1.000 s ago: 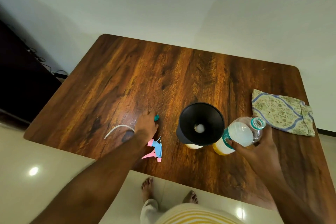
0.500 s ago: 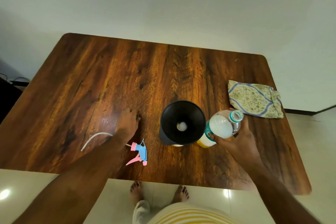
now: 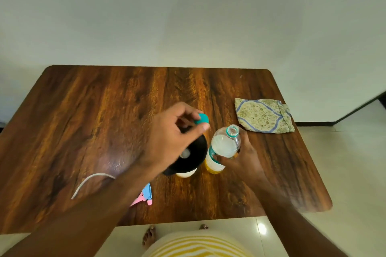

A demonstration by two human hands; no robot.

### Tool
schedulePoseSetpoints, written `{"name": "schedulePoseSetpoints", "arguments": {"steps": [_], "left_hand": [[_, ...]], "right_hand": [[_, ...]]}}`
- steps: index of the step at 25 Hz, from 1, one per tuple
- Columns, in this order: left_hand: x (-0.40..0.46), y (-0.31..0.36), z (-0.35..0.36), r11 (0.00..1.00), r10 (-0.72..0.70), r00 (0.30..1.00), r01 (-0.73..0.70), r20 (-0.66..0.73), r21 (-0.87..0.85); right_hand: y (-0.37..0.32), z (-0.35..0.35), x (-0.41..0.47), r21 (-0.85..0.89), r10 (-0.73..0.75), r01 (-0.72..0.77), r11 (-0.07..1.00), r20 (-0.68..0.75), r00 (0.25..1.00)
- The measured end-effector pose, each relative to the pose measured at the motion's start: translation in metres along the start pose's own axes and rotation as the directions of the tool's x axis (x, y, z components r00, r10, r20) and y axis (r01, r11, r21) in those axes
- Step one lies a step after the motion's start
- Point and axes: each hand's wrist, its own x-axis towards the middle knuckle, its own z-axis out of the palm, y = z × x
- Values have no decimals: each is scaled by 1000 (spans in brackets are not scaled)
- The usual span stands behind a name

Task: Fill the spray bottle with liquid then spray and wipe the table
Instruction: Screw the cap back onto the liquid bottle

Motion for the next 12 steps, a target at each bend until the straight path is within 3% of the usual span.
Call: {"name": "schedulePoseSetpoints", "arguments": {"steps": [5,12], "left_hand": [[7,4,53,986,126,985,-137,118,98],[11,-11,70,955,102,974,-153,204,252]], "right_hand": [[3,1,1,-27,-32,32,999,-5,999],[11,-1,3,-52,-48,49,997,14,999]]}}
